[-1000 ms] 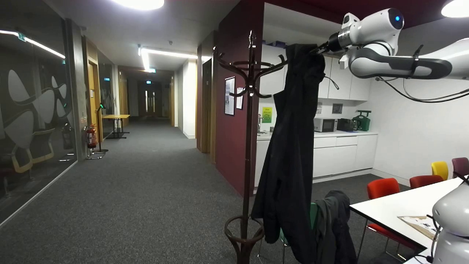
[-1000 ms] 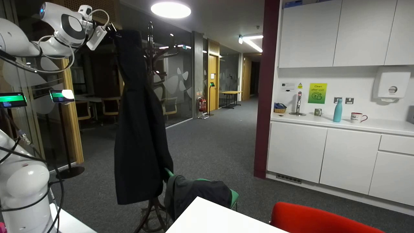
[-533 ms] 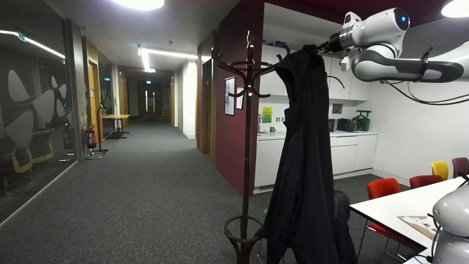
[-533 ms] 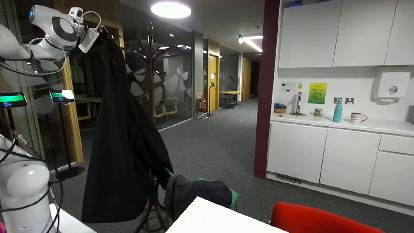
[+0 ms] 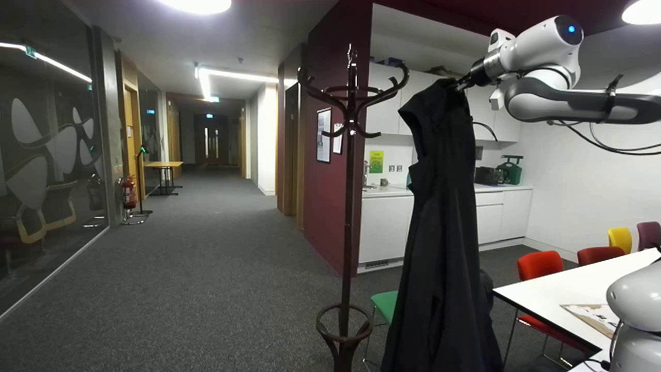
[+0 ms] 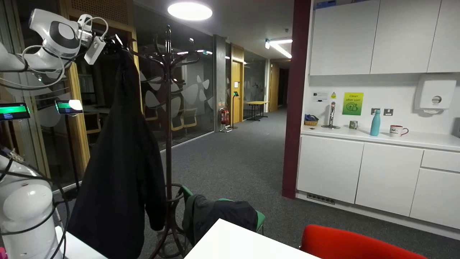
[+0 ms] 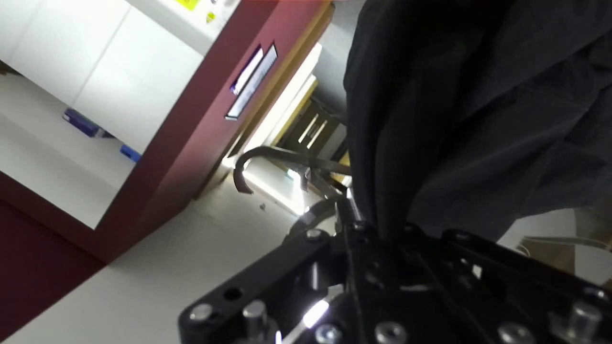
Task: Hang the black hoodie on the backrest of the green chair.
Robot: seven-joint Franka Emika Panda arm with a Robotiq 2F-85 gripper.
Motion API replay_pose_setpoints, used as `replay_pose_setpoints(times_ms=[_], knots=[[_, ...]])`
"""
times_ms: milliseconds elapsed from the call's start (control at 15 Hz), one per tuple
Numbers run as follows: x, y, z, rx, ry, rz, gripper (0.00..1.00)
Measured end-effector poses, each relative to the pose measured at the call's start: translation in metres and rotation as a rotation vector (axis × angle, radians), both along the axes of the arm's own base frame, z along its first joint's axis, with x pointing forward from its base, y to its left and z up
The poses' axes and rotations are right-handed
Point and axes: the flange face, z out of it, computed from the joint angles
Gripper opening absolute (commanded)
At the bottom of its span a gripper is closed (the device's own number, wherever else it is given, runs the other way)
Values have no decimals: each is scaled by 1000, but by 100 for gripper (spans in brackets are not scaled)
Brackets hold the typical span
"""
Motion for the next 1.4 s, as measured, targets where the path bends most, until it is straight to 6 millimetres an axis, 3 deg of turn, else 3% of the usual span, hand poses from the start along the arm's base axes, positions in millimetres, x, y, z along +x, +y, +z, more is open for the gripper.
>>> replay_pose_setpoints(times_ms=[533, 1133, 1267, 1400], knots=[[-3, -72, -58, 67, 267, -384, 1], [8, -200, -131, 167, 409, -550, 1], [10, -213, -144, 188, 433, -561, 4], [14, -212, -153, 188, 453, -562, 4]])
